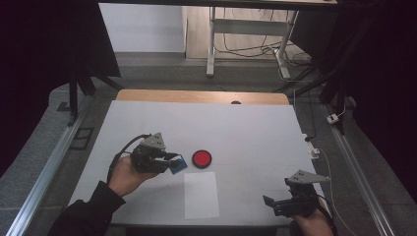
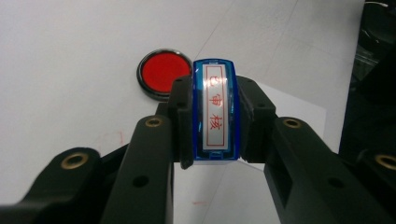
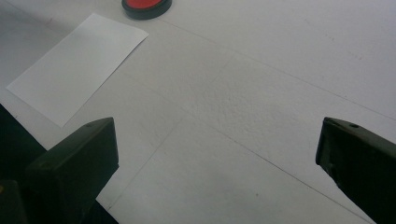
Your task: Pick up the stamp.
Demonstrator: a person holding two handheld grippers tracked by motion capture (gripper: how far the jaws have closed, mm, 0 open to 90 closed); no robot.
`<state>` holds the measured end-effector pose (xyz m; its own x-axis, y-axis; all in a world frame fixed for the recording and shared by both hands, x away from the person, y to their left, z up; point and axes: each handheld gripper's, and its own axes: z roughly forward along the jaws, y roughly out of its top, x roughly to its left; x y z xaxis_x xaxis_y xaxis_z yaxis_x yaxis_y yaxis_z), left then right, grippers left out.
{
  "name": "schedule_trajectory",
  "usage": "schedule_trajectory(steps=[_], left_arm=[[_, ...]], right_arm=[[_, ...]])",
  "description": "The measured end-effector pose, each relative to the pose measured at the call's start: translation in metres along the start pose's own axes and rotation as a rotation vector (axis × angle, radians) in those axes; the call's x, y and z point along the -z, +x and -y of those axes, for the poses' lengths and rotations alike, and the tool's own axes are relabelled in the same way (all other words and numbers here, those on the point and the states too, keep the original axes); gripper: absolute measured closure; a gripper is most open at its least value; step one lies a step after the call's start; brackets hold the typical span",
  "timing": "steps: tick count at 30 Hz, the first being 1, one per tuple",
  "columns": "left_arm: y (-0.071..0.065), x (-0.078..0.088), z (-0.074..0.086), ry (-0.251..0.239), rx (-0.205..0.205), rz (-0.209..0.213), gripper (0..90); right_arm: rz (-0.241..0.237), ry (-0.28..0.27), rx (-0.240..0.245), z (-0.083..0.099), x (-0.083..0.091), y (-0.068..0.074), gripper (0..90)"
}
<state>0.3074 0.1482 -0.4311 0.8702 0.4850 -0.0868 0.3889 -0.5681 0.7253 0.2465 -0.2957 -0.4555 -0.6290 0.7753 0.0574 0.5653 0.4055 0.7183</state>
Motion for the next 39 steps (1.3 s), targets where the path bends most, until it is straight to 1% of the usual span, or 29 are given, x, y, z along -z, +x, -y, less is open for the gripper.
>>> schedule_trajectory(steps=[3,9,12,19,27,28,31,34,39], left_arm=[[-0.001,-0.002,-0.005,-0.008,-0.009,0.012,70.3],[-0.005,-0.006,-0.012,-0.004,-0.037,0.028,70.3],[-0.007,-0.008,-0.016,-0.015,-0.04,0.043,70.4],[-0.012,-0.01,-0.026,-0.027,-0.069,0.066,70.3],[-0.016,-0.013,-0.033,-0.043,-0.08,0.092,70.4],[-0.016,-0.013,-0.034,-0.041,-0.087,0.092,70.4],[-0.018,-0.014,-0.037,-0.048,-0.089,0.1,70.3],[-0.019,-0.015,-0.037,-0.044,-0.099,0.105,70.4],[-0.019,-0.014,-0.036,-0.041,-0.097,0.102,70.4]], right_arm=[[0.0,0.0,0.0,0.0,0.0,0.0,0.0],[0.0,0.002,0.004,0.0,0.0,0.0,0.0],[0.0,0.002,0.005,0.0,0.0,0.0,0.0],[0.001,0.001,0.004,0.0,0.0,0.0,0.0],[0.0,0.0,0.004,0.0,0.0,0.001,0.0],[0.0,0.0,0.004,0.0,0.0,0.001,0.0],[-0.001,0.001,0.006,0.0,0.0,0.001,0.0],[-0.002,0.001,0.007,0.0,0.0,0.001,0.0],[0.0,-0.004,0.007,0.001,0.0,0.001,0.0]])
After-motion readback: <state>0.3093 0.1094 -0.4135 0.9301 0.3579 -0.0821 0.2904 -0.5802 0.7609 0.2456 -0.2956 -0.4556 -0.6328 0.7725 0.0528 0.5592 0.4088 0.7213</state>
